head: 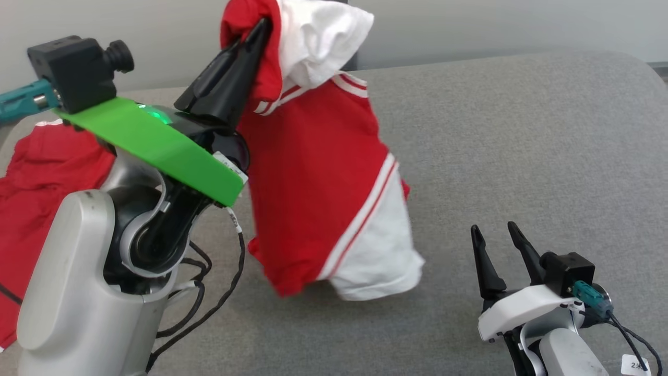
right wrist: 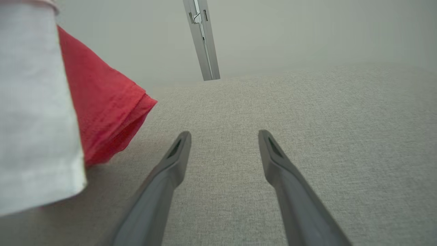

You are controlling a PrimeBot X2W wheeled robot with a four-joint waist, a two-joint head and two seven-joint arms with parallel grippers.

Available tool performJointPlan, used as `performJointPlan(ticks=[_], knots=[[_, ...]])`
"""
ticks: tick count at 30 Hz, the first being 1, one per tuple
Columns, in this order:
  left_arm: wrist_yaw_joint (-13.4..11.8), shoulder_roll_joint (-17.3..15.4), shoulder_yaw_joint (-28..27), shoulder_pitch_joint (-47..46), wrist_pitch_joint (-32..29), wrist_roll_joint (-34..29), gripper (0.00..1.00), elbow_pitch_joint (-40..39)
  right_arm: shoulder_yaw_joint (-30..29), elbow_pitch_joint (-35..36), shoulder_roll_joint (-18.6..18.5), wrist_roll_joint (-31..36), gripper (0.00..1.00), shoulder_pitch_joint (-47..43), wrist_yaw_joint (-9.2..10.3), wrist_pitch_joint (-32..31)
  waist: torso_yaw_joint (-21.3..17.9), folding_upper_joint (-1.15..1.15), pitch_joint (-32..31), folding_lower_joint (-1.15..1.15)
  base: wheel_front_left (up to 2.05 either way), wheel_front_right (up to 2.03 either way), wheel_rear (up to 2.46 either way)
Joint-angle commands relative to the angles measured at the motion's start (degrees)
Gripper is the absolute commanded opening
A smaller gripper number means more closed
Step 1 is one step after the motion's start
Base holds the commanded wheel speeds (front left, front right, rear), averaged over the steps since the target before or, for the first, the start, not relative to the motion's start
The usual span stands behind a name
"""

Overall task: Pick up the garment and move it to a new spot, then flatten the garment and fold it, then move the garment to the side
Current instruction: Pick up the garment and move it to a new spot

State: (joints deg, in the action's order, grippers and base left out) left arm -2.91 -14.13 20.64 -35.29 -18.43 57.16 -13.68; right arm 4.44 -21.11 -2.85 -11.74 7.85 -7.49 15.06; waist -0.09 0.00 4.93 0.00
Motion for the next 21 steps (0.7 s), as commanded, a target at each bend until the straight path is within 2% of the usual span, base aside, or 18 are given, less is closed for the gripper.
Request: performJointPlan(ticks=[1, 9, 14, 21], knots=[[-0.6, 0.2, -0.6, 0.4, 0.7, -0.5, 0.00, 0.1, 0.3, 0.2, -0.1, -0.7, 1.00, 0.9, 0.01, 0.2, -2.1, 0.00, 1.7, 0.00, 0.00, 0.00, 0.00], [-2.5, 0.6, -2.8, -2.8, 5.6, -4.4, 0.00, 4.5, 1.1, 0.0, -0.1, -1.8, 1.00, 0.9, 0.01, 0.2, -5.1, 0.00, 2.5, 0.00, 0.00, 0.00, 0.00], [-4.0, 2.3, -5.1, -4.5, 11.1, -6.6, 0.00, 8.4, 1.0, 0.0, -0.1, -1.5, 1.00, 1.5, 0.01, 0.2, -6.1, 0.00, 2.8, 0.00, 0.00, 0.00, 0.00], [-7.0, 8.0, -5.1, -4.0, 23.0, -11.1, 0.00, 15.8, 1.0, 0.3, -0.1, -0.6, 1.00, 2.2, 0.01, 0.2, -6.5, 0.00, 4.0, 0.00, 0.00, 0.00, 0.00]])
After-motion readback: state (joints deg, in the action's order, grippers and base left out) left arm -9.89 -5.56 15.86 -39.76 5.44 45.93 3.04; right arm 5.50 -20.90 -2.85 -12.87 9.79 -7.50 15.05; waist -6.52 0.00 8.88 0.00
